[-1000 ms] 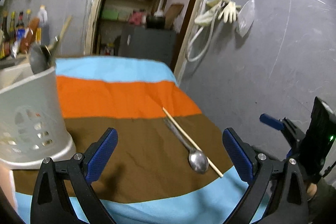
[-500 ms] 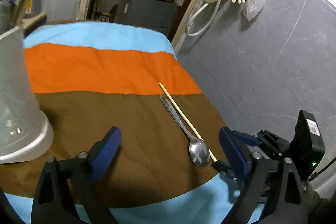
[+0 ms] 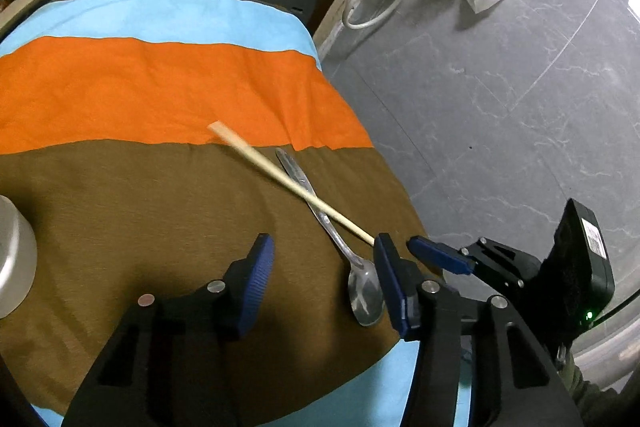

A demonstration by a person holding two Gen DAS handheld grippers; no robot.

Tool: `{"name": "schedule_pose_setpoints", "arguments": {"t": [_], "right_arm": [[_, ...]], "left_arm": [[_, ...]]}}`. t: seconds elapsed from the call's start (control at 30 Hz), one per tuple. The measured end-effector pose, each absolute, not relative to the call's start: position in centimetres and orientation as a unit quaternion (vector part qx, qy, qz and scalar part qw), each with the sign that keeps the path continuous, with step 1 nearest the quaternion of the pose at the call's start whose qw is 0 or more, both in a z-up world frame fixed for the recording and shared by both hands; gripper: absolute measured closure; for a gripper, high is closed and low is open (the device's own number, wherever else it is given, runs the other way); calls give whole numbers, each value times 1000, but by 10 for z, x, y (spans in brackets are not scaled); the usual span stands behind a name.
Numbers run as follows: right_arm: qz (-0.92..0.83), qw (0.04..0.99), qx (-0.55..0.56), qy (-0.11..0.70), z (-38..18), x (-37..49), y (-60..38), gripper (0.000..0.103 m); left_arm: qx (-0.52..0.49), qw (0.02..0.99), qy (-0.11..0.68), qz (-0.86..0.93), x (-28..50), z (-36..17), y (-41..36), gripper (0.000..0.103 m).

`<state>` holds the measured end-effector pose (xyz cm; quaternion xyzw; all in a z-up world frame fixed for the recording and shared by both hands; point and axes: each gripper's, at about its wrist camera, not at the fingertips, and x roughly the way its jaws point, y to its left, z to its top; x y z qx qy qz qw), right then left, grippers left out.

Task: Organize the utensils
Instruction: 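Close the left tool on the metal spoon while the right tool closes on the chopstick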

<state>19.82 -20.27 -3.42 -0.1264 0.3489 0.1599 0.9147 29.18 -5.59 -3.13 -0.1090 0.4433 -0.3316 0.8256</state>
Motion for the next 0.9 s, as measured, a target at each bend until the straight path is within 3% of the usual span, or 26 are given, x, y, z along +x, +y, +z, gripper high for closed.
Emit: {"name": "schedule_pose_setpoints", "arguments": {"t": [0.17,0.6,0.73,0.9], "right_arm": [[151,917,-127,345,-35,212,-209,96],[140,923,-60,355,-33,227,-239,98],[137,922,-56,357,-33,226,-239,98],[138,920,-57,363,-31,223,-236,98]], "left_arm": [[-107,817,458,-334,300,-35,-62,68],[-43,821,471,-320,320,-36,-94,71],[1,833,467,-296,319,-36,-99,88],[-22,832,471,-291,320,-41,-90,96]]}}
